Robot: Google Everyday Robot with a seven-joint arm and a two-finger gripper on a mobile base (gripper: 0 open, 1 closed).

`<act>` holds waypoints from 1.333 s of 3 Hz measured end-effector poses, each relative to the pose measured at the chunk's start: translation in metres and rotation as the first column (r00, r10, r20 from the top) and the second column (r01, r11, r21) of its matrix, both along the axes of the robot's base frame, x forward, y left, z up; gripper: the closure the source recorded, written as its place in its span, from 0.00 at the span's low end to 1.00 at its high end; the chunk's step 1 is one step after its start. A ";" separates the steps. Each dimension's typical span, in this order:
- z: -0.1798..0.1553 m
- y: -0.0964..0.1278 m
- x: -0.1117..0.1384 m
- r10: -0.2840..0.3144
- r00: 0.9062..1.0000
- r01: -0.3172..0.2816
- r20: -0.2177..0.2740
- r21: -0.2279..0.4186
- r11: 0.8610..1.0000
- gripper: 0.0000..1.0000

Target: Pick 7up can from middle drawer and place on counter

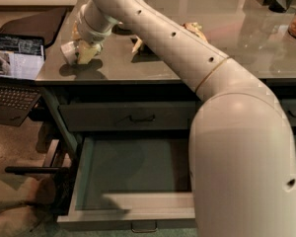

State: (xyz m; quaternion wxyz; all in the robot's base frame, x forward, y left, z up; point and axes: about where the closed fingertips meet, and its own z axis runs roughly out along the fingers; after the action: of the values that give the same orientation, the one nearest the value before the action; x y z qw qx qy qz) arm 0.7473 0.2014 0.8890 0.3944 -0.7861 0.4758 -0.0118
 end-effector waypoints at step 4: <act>0.002 -0.001 0.017 -0.023 0.998 0.022 -0.057 -0.026 0.999 0.00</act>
Offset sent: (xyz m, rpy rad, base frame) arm 0.0204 -0.0039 0.0099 -0.0085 0.0401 -0.0308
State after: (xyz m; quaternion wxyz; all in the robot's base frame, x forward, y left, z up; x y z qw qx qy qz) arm 0.7642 0.2006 0.8913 0.3703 -0.7857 0.4955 0.0002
